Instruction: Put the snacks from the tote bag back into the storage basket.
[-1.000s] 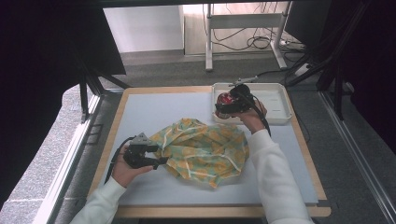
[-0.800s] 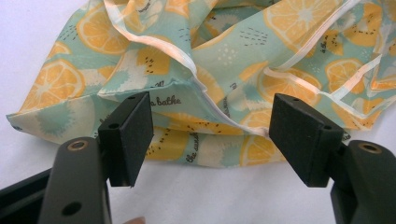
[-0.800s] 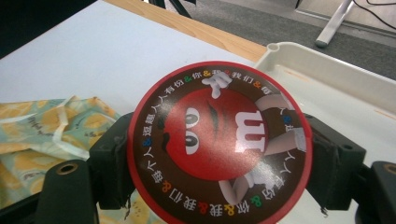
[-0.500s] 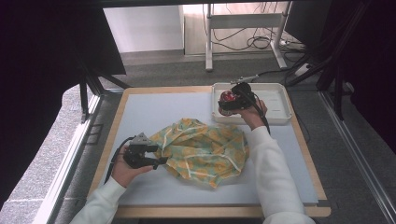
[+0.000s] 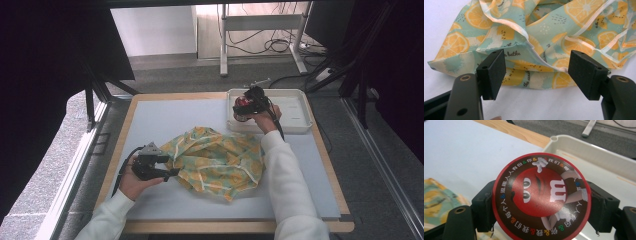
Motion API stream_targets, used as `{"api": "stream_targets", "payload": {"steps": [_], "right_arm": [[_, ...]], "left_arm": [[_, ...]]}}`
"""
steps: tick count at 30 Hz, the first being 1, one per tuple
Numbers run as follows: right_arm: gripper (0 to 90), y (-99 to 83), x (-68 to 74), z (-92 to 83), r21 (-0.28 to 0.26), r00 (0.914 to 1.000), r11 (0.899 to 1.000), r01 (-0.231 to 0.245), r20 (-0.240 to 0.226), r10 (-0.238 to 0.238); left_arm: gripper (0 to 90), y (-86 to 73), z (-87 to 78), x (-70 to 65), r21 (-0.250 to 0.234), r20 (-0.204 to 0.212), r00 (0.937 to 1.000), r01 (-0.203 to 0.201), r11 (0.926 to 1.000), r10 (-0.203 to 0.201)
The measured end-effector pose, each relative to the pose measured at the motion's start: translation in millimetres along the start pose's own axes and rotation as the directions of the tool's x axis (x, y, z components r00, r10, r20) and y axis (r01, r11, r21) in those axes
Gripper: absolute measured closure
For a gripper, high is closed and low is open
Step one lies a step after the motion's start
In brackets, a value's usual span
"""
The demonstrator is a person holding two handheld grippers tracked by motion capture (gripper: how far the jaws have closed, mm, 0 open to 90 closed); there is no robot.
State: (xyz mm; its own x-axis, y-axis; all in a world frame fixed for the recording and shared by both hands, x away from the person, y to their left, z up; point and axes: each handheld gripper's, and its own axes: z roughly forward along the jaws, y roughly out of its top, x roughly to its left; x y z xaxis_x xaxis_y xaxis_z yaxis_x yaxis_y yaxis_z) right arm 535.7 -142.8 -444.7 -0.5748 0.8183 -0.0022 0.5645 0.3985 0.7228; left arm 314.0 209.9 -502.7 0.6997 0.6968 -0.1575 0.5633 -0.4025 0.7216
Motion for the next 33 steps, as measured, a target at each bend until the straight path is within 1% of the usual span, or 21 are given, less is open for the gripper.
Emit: {"api": "stream_targets", "payload": {"steps": [4, 8, 20, 25, 28, 30, 31, 32, 33], "right_arm": [[23.2, -3.7, -4.3, 12.0, 0.027, 0.9999, 1.000, -0.013, 0.003, 0.013], [23.2, -7.6, -6.5, 19.3, 0.044, 0.9997, 0.999, -0.023, 0.005, 0.023], [23.1, -15.1, -7.7, 31.8, 0.071, 0.9996, 0.997, -0.030, 0.002, 0.030], [23.1, -16.4, -7.8, 35.2, 0.088, 0.9996, 0.996, -0.027, 0.006, 0.026], [22.9, -17.7, -7.4, 37.1, 0.097, 0.9999, 0.995, -0.014, -0.001, 0.014], [22.6, -17.8, -7.1, 37.2, 0.100, 0.9999, 0.995, -0.016, -0.001, 0.016], [22.2, -17.9, -6.8, 37.0, 0.100, 0.9999, 0.995, -0.015, 0.001, 0.015], [18.6, -18.1, -6.5, 36.6, 0.097, 0.9998, 0.995, -0.017, 0.000, 0.018], [14.6, -18.1, -5.8, 35.5, 0.087, 0.9996, 0.996, -0.026, 0.016, 0.024]], "left_arm": [[31.1, 0.1, -1.2, 0.6, -0.003, 0.000, 1.0000, 0.001, 1.0000, -0.001], [31.2, 0.1, -1.0, 0.5, -0.002, 0.002, 1.0000, 0.001, 1.0000, -0.001], [31.2, 0.0, -0.5, 0.2, 0.002, -0.001, 1.0000, 0.001, 1.0000, -0.001], [31.2, 0.0, -0.6, 0.2, 0.003, -0.002, 1.0000, -0.001, 1.0000, 0.001], [31.1, 0.0, -0.4, 0.1, 0.004, -0.003, 1.0000, -0.002, 1.0000, 0.002], [31.0, 0.0, -0.4, 0.2, 0.004, -0.002, 1.0000, 0.000, 1.0000, 0.000], [31.0, 0.0, -0.4, 0.2, 0.004, -0.003, 1.0000, 0.000, 1.0000, 0.000], [31.0, 0.0, -0.4, 0.2, 0.004, -0.003, 1.0000, 0.000, 1.0000, 0.000], [31.0, 0.0, -0.5, 0.2, 0.004, -0.004, 1.0000, -0.001, 1.0000, 0.001]]}}
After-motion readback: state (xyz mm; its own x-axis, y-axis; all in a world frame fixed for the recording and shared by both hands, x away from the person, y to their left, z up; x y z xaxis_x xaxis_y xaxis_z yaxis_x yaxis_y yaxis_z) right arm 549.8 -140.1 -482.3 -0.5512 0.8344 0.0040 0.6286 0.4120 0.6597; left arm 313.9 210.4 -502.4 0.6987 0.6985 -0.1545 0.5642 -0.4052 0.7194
